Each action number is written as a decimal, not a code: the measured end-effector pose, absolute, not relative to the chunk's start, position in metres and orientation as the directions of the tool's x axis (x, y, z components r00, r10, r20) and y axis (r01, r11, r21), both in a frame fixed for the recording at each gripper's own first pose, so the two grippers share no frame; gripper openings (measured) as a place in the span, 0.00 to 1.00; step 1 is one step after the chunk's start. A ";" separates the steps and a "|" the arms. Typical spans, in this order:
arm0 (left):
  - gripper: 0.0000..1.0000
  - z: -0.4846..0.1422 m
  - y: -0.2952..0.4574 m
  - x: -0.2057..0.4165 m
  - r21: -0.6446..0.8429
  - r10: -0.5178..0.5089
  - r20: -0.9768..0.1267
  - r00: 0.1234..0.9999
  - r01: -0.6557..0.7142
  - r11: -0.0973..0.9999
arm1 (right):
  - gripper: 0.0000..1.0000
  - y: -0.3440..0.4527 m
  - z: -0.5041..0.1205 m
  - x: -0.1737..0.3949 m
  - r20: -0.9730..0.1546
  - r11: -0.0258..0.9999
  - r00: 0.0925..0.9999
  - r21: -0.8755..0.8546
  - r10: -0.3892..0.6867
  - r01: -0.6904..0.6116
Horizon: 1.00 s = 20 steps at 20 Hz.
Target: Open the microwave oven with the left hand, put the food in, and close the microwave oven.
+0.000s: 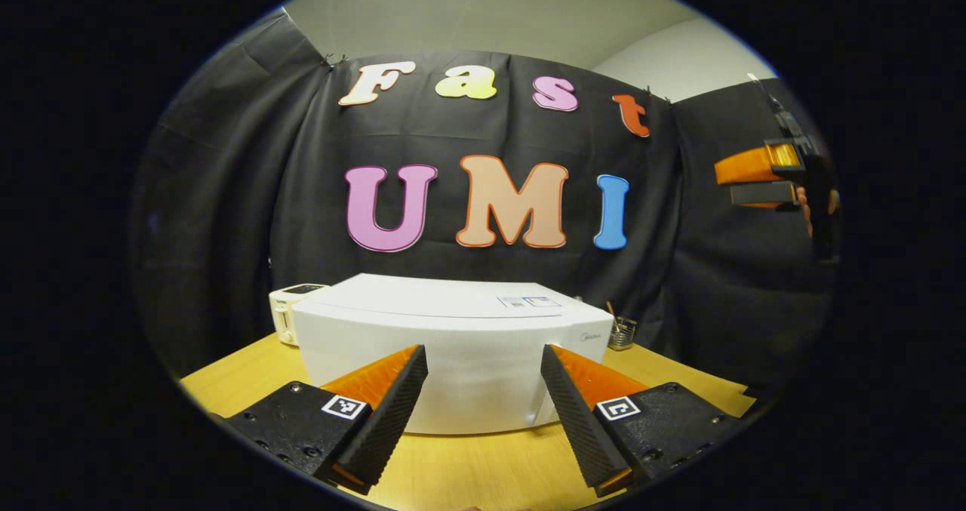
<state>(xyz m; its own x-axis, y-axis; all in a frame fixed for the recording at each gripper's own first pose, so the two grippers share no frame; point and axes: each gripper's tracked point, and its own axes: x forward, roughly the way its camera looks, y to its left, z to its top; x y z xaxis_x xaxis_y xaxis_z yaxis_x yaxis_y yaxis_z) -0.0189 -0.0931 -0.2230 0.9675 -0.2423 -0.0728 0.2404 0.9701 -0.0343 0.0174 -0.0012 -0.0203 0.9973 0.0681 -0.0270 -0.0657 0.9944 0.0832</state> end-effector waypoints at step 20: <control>0.83 -0.376 -0.185 0.053 -0.011 -0.240 -0.262 0.935 0.246 0.969 | 0.99 -0.013 -0.046 0.024 -0.048 0.996 0.996 0.066 0.070 -0.066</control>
